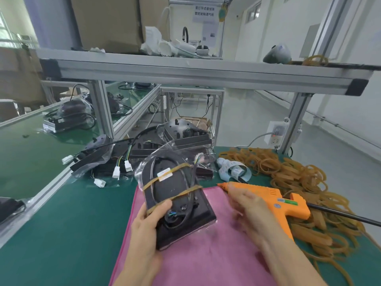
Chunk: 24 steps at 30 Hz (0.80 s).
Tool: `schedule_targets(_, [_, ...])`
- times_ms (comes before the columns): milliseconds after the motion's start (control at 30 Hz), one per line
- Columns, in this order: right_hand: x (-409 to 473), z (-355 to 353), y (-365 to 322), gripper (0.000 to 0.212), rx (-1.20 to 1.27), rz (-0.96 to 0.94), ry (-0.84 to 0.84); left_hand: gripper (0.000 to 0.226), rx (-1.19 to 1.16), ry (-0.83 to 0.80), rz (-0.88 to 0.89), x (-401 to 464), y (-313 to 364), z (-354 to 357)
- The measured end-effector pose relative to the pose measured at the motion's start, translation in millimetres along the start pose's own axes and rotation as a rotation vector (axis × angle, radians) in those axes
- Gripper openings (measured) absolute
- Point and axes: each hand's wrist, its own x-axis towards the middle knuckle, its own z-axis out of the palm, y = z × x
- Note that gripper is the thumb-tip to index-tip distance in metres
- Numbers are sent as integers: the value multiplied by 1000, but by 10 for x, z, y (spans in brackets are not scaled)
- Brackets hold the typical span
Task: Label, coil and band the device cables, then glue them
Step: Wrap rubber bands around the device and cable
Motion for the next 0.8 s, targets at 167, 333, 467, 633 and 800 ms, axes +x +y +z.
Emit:
schedule_targets(167, [-91,259,9,49,-213,-99,-259,60,148,-72,63,-35,-29,-11])
schedule_targets(333, [-97,377,-202,46,-315,-258,-361,68,167,-181,-29,-40,37,20])
schedule_targets(467, [-91,300,-240,76,-325,-176,-555,64,137,-271,-57,-43,117,12])
schedule_targets(633, [-97,184,-302,84,-244,-35,-690,80,182,-458,-34,-54,142,-99])
schedule_targets(800, [-88,158,-280,98,-256,-93,-686,96,234,-529,0,-35,96,-139])
